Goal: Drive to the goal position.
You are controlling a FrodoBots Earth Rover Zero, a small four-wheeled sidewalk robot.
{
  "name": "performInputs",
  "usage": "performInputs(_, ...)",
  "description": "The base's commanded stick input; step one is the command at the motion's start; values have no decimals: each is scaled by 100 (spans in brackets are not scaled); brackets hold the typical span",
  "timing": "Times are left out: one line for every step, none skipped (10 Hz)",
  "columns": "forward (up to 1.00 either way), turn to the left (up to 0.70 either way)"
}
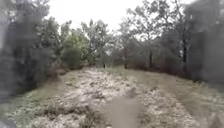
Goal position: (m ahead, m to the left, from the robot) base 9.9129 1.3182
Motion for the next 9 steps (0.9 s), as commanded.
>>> performInputs(70,0)
performInputs(70,0)
performInputs(70,0)
performInputs(70,0)
performInputs(70,0)
performInputs(70,0)
performInputs(70,0)
performInputs(70,0)
performInputs(70,0)
